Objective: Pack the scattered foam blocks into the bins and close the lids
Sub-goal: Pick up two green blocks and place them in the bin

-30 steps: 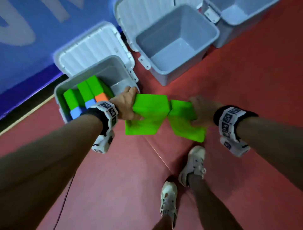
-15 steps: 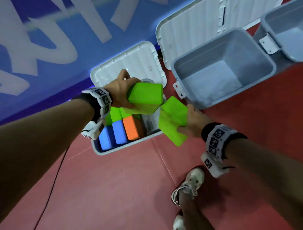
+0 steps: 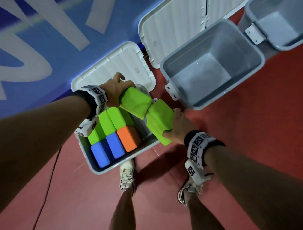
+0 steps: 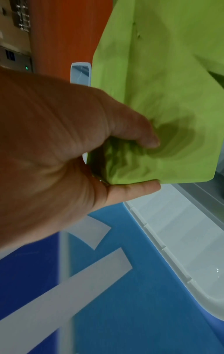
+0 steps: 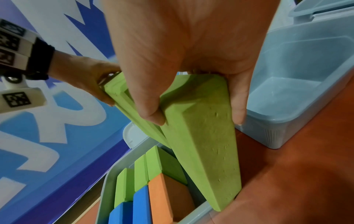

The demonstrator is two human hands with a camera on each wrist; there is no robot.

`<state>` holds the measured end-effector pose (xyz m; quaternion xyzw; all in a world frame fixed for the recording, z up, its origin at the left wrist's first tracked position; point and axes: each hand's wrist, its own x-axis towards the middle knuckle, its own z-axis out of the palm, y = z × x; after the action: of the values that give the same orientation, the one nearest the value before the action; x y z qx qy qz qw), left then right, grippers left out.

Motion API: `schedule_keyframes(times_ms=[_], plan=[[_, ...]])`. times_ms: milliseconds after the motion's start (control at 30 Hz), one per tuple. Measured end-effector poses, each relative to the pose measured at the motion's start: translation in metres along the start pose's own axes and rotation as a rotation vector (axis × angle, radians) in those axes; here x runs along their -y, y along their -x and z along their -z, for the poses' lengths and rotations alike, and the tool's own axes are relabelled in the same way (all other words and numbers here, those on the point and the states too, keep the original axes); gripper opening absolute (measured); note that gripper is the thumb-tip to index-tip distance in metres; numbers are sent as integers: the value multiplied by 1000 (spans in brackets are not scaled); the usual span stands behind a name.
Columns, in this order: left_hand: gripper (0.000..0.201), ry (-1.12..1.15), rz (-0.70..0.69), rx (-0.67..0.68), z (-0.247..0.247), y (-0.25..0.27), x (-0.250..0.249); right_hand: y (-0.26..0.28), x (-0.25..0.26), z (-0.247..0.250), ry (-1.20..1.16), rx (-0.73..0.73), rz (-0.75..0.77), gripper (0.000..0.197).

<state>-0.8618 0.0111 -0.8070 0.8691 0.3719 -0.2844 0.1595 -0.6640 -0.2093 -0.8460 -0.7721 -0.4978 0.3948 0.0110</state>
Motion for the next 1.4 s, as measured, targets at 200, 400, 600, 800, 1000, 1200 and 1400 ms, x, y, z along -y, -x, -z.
schedule_keyframes(times_ms=[200,400,600,800,1000,1200,1400], plan=[[84,29,-91,12,-14,-26,30,3,33,-37,-46,-54,-94,86],[86,63,-172,-42,-48,-44,75,-12,58,-81,-83,-201,-84,88],[81,22,-202,-9,-65,-50,114,-30,85,-110,-61,-290,-35,85],[81,66,-217,-19,-78,-58,116,-33,83,-144,-213,-344,-33,82],[90,-27,-228,49,-112,-75,104,-42,67,-184,-250,-215,-101,78],[90,-114,-181,105,-152,-96,107,-74,67,-211,-67,-14,-132,102],[91,-147,-182,96,-178,-114,115,-91,67,-237,100,120,-114,97]])
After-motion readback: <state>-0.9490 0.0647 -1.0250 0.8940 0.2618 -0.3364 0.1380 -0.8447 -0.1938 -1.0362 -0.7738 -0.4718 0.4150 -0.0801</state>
